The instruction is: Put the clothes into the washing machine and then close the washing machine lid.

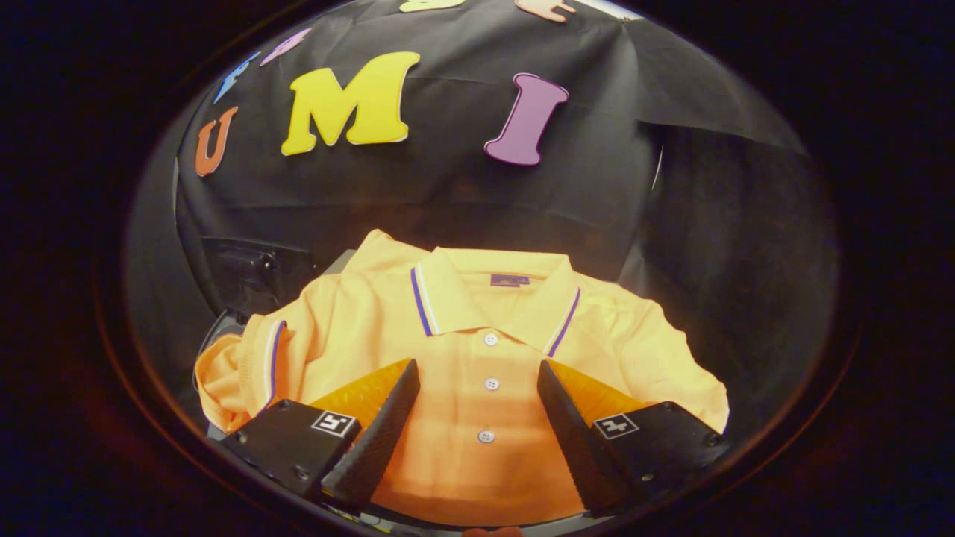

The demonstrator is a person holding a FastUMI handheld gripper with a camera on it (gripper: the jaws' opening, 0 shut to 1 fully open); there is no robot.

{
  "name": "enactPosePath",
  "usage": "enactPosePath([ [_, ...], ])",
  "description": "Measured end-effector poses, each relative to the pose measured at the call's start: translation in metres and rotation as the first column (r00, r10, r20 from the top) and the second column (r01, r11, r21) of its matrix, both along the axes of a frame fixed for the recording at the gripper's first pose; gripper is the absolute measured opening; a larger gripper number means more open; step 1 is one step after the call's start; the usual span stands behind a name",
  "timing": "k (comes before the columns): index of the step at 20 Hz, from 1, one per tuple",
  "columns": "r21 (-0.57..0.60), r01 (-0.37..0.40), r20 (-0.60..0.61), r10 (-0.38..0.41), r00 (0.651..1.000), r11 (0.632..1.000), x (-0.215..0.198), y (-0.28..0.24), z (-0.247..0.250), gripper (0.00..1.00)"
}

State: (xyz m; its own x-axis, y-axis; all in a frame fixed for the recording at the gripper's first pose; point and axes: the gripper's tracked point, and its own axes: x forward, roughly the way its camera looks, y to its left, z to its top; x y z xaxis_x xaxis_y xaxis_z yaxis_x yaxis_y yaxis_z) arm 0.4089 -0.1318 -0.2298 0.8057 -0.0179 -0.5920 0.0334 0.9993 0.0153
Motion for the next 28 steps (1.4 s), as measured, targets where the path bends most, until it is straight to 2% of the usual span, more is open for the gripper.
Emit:
enactPosePath([
  [2,0.114,0.036,0.005,-0.037,0.999,0.993,-0.001,0.0,-0.002,0.99],
  [4,0.1,0.016,-0.001,-0.016,1.0,0.995,0.001,0.001,-0.004,0.99],
  [8,0.117,0.051,-0.06,-0.044,0.997,0.992,-0.002,0.002,-0.002,0.98],
  [10,0.109,0.035,-0.076,-0.027,0.997,0.993,-0.003,0.004,-0.001,0.96],
  [12,0.109,0.012,-0.086,-0.003,0.996,0.994,-0.003,0.008,-0.001,0.88],
  [15,0.123,-0.006,-0.09,0.017,0.996,0.992,-0.002,0.012,0.001,0.63],
  [18,0.137,0.004,-0.078,0.007,0.997,0.991,0.002,0.017,0.005,0.21],
  [19,0.132,0.007,-0.084,0.005,0.996,0.991,0.001,0.017,0.005,0.13],
  [21,0.139,-0.003,-0.104,0.018,0.994,0.99,0.0,0.018,0.005,0.07],
  [25,0.18,0.01,-0.11,0.01,0.994,0.984,0.0,0.02,0.007,0.06],
  [28,0.171,-0.025,-0.093,0.041,0.995,0.985,-0.002,0.027,0.011,0.06],
])
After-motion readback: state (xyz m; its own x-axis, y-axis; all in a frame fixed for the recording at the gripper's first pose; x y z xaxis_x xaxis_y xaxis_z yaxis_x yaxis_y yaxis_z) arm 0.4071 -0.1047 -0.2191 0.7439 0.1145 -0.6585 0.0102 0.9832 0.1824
